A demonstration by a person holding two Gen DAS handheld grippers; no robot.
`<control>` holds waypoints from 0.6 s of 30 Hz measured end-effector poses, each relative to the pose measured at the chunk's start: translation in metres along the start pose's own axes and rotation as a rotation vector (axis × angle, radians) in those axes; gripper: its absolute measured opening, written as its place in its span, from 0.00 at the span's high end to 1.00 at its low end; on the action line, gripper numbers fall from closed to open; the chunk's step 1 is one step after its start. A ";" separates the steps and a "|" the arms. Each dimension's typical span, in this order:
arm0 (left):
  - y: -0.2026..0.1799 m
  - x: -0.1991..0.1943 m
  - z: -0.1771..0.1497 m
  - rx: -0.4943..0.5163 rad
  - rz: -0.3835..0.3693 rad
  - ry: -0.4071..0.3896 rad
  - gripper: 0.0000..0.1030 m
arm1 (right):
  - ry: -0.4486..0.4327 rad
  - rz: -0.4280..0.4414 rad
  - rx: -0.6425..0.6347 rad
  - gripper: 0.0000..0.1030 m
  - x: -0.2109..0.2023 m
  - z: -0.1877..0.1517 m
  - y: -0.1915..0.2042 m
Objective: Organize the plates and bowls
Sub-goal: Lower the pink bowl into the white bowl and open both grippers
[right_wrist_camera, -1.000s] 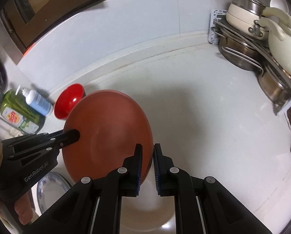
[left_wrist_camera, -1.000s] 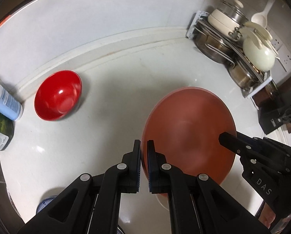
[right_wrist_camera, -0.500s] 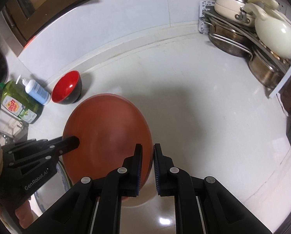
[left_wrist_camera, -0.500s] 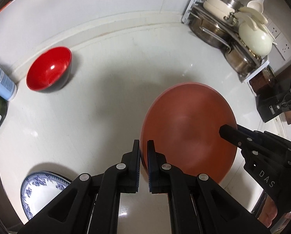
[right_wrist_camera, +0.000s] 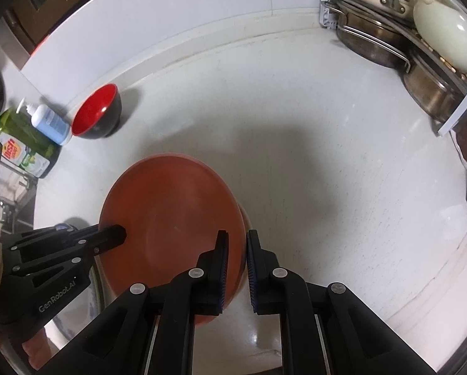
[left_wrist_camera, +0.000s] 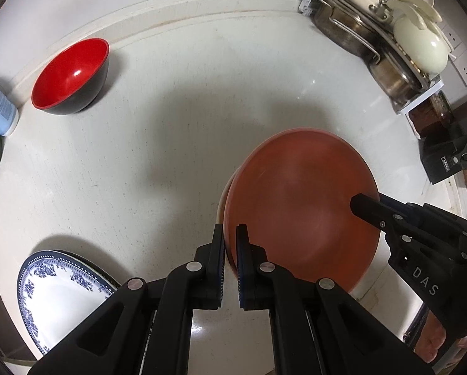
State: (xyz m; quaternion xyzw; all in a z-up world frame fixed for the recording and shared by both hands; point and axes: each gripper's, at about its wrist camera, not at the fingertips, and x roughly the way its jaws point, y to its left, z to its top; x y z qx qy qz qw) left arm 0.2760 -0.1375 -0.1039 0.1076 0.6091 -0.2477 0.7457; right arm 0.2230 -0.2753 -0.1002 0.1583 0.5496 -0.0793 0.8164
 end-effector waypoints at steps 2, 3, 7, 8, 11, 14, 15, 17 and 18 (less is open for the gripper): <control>0.001 0.004 0.000 -0.003 -0.002 0.009 0.93 | 0.009 0.002 0.001 0.87 0.003 -0.001 -0.002; 0.001 0.005 0.000 -0.007 -0.003 0.011 0.93 | 0.013 0.001 0.003 0.87 0.004 -0.001 -0.002; 0.002 0.008 0.000 -0.009 0.010 0.005 0.93 | 0.025 -0.001 -0.005 0.87 0.009 -0.003 -0.002; 0.002 0.009 0.001 -0.008 0.012 0.005 0.93 | 0.029 -0.002 -0.006 0.87 0.011 -0.003 -0.001; 0.001 0.010 0.001 -0.007 0.012 0.002 0.93 | 0.042 0.005 -0.003 0.87 0.016 -0.004 -0.002; 0.000 0.011 0.001 -0.003 0.014 -0.002 0.89 | 0.044 0.009 -0.001 0.87 0.017 -0.005 -0.001; 0.001 0.012 0.001 -0.004 0.012 -0.002 0.88 | 0.045 0.011 -0.002 0.87 0.018 -0.005 -0.001; 0.002 0.013 0.001 -0.007 0.012 0.000 0.85 | 0.049 0.015 -0.004 0.86 0.018 -0.005 -0.001; 0.002 0.013 0.000 -0.008 0.014 -0.002 0.83 | 0.049 0.020 -0.012 0.86 0.018 -0.005 0.000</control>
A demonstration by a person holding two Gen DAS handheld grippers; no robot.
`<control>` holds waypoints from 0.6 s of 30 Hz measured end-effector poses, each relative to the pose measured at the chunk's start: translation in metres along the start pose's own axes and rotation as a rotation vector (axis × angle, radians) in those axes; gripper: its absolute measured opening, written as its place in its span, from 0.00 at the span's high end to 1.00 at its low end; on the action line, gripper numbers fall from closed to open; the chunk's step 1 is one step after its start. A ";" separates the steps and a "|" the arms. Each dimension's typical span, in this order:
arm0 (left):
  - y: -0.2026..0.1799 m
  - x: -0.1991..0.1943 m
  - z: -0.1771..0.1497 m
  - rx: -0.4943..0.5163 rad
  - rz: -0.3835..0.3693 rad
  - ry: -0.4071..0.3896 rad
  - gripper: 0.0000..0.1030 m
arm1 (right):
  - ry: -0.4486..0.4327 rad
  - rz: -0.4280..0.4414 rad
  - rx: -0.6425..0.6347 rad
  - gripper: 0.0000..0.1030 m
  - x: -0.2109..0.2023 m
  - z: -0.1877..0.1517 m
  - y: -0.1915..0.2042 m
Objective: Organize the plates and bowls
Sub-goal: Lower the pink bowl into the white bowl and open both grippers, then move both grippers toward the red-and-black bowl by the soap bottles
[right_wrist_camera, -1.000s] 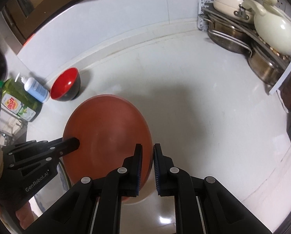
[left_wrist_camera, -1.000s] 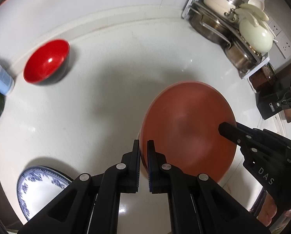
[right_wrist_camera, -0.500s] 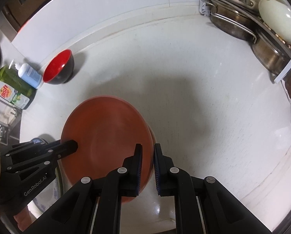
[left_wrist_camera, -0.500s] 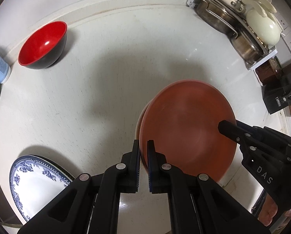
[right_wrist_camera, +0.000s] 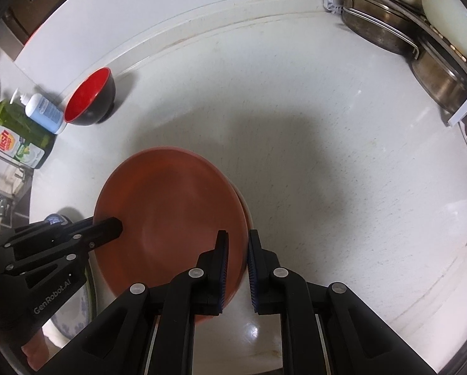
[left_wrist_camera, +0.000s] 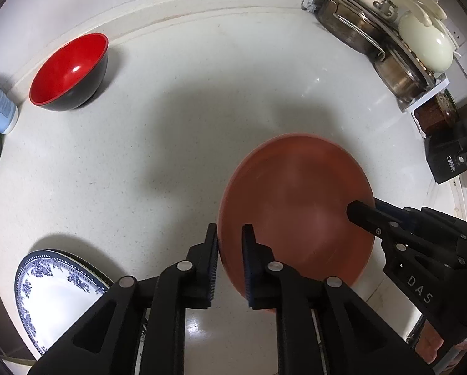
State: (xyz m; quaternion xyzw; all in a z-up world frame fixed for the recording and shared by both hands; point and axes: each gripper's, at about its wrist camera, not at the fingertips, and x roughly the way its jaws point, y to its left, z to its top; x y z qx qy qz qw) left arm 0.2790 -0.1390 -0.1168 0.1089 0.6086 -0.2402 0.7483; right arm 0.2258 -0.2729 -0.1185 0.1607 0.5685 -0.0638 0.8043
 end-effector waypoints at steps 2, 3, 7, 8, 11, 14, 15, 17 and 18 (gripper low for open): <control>0.002 0.000 0.000 -0.002 0.001 0.003 0.73 | -0.003 -0.004 -0.010 0.86 0.000 0.000 0.001; 0.002 0.000 0.000 -0.001 -0.003 0.002 0.71 | -0.004 -0.006 -0.013 0.86 -0.001 0.000 0.000; 0.005 -0.003 -0.002 0.000 0.000 -0.013 0.67 | -0.009 -0.003 -0.012 0.79 -0.002 0.000 -0.001; 0.006 -0.004 -0.002 -0.004 -0.001 -0.018 0.66 | -0.016 -0.001 -0.015 0.75 -0.003 0.000 0.000; 0.012 -0.011 -0.003 -0.016 0.005 -0.040 0.64 | -0.032 -0.011 -0.025 0.73 -0.008 0.000 0.003; 0.018 -0.021 -0.002 -0.020 0.021 -0.072 0.62 | -0.052 -0.019 -0.034 0.73 -0.015 0.002 0.007; 0.019 -0.023 -0.002 -0.022 0.023 -0.078 0.62 | -0.056 -0.018 -0.037 0.73 -0.017 0.003 0.008; 0.024 -0.031 -0.002 -0.026 0.027 -0.096 0.61 | -0.068 -0.015 -0.044 0.73 -0.022 0.004 0.012; 0.026 -0.034 -0.002 -0.025 0.031 -0.104 0.60 | -0.072 -0.011 -0.052 0.73 -0.025 0.005 0.015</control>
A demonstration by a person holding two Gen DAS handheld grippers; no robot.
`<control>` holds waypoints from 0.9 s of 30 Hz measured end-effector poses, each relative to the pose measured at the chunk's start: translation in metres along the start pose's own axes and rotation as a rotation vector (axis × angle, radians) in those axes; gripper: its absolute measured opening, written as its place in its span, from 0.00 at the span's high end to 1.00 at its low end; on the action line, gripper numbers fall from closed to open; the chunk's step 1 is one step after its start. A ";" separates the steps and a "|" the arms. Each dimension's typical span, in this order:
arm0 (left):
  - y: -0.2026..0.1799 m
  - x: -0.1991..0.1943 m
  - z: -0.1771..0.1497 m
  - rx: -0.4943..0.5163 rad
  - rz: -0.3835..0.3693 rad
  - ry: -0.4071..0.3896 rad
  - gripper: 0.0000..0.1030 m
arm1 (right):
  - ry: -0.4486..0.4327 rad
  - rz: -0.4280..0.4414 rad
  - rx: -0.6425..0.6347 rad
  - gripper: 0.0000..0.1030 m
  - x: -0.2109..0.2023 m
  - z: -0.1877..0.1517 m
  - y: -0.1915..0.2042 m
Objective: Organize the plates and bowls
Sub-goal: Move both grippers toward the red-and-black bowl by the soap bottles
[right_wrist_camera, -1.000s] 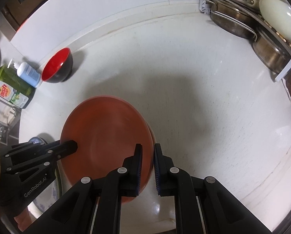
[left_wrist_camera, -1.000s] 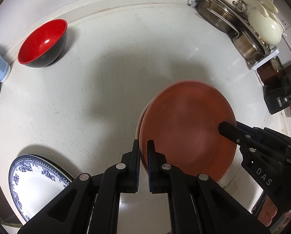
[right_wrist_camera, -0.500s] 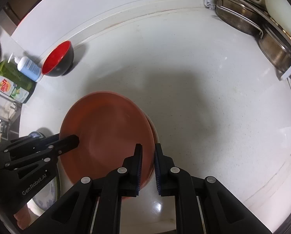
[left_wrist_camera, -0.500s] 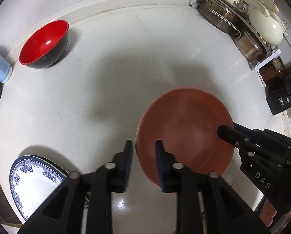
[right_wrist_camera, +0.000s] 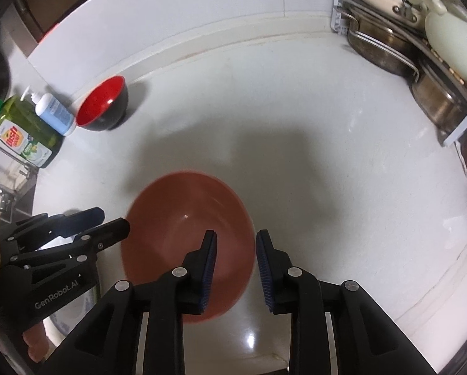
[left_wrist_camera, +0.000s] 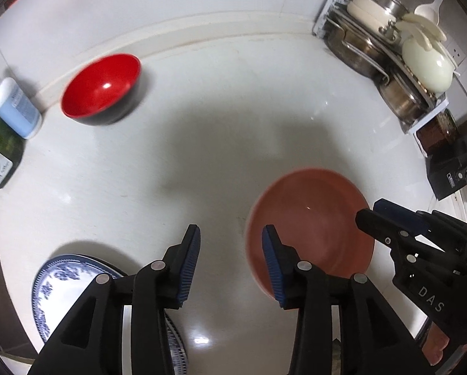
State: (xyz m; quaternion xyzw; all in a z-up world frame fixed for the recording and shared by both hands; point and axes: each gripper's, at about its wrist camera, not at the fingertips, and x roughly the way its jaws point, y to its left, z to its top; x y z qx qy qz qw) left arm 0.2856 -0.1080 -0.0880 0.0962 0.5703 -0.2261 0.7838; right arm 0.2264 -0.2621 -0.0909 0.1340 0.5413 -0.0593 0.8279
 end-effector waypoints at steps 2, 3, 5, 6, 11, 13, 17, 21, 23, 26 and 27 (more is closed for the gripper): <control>0.006 -0.007 0.001 -0.002 0.014 -0.024 0.58 | -0.008 0.011 -0.012 0.73 -0.003 0.003 0.006; 0.008 -0.010 0.002 -0.004 0.022 -0.034 0.57 | -0.010 0.015 -0.016 0.73 -0.004 0.004 0.008; 0.014 -0.016 0.003 -0.009 0.040 -0.054 0.55 | -0.020 0.024 -0.028 0.73 -0.007 0.007 0.016; 0.018 -0.019 0.004 -0.012 0.046 -0.060 0.54 | -0.025 0.026 -0.036 0.73 -0.008 0.009 0.020; 0.039 -0.034 0.007 -0.035 0.082 -0.097 0.48 | -0.042 0.046 -0.058 0.67 -0.010 0.017 0.038; 0.048 -0.041 0.008 -0.039 0.098 -0.112 0.46 | -0.053 0.047 -0.071 0.67 -0.011 0.022 0.046; 0.066 -0.052 0.015 -0.051 0.130 -0.139 0.41 | -0.073 0.071 -0.082 0.67 -0.013 0.034 0.061; 0.085 -0.059 0.022 -0.066 0.160 -0.157 0.38 | -0.084 0.090 -0.107 0.67 -0.012 0.049 0.079; 0.094 -0.061 0.028 -0.070 0.179 -0.161 0.38 | -0.087 0.093 -0.120 0.67 -0.010 0.056 0.085; 0.104 -0.064 0.035 -0.068 0.203 -0.167 0.38 | -0.087 0.100 -0.139 0.67 -0.007 0.067 0.098; 0.108 -0.065 0.037 -0.072 0.206 -0.168 0.38 | -0.085 0.102 -0.144 0.67 -0.005 0.071 0.101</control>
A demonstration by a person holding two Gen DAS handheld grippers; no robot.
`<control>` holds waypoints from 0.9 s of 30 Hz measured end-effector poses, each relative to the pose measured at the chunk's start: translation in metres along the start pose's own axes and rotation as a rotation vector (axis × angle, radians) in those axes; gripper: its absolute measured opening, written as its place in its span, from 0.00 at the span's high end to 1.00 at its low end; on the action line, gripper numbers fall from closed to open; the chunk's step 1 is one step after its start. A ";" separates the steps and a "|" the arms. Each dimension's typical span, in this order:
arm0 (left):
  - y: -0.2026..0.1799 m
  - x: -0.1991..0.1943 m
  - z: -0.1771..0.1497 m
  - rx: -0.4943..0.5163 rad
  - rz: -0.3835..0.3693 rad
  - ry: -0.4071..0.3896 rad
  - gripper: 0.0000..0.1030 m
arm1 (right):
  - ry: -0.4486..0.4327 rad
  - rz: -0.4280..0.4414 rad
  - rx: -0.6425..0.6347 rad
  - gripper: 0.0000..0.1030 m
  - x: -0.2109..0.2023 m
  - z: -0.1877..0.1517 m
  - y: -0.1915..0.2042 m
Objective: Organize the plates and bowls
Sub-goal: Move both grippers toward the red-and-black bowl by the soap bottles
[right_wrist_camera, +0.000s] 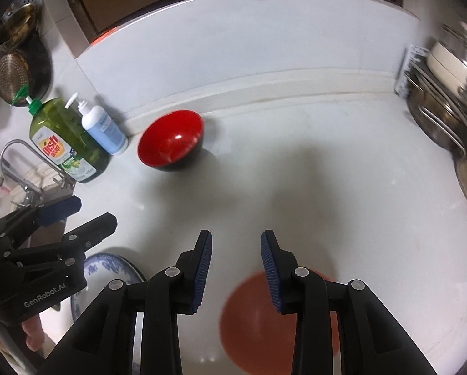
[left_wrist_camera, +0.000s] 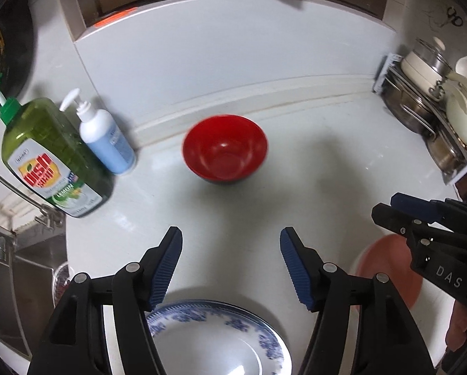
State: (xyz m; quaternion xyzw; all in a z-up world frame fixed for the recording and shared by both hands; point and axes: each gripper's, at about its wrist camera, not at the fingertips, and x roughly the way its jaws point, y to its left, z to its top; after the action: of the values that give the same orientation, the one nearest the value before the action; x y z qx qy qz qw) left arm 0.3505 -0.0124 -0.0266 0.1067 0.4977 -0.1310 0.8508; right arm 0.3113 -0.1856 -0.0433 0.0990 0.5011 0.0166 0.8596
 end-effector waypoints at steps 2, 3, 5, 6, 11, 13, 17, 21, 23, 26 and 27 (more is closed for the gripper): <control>0.009 0.001 0.006 -0.007 0.008 -0.002 0.38 | 0.003 0.012 -0.009 0.67 0.004 0.009 0.006; 0.012 0.002 0.009 -0.009 0.013 -0.003 0.38 | 0.005 0.013 -0.009 0.67 0.006 0.013 0.009; 0.020 0.003 0.015 -0.015 0.027 -0.008 0.38 | 0.004 0.016 -0.012 0.67 0.010 0.021 0.013; 0.022 0.004 0.017 -0.017 0.031 -0.008 0.38 | 0.005 0.014 -0.013 0.67 0.012 0.024 0.015; 0.038 0.013 0.029 -0.023 0.045 -0.006 0.38 | 0.006 0.009 -0.036 0.67 0.022 0.041 0.027; 0.042 0.018 0.034 -0.023 0.045 -0.001 0.38 | 0.008 0.010 -0.040 0.67 0.026 0.047 0.029; 0.051 0.033 0.045 -0.026 0.050 0.010 0.38 | 0.002 0.013 -0.052 0.67 0.034 0.061 0.038; 0.060 0.051 0.056 -0.034 0.055 0.028 0.38 | 0.007 0.010 -0.057 0.67 0.049 0.077 0.042; 0.065 0.061 0.061 -0.039 0.057 0.038 0.38 | 0.015 0.010 -0.055 0.67 0.059 0.085 0.043; 0.070 0.076 0.068 -0.043 0.060 0.050 0.38 | 0.035 0.013 -0.051 0.67 0.073 0.094 0.044; 0.071 0.080 0.070 -0.042 0.061 0.055 0.38 | 0.041 0.013 -0.052 0.67 0.077 0.096 0.044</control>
State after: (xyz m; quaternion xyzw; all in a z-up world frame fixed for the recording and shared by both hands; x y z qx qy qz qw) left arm 0.4690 0.0236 -0.0590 0.1076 0.5201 -0.0914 0.8424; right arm 0.4361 -0.1471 -0.0549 0.0797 0.5171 0.0373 0.8514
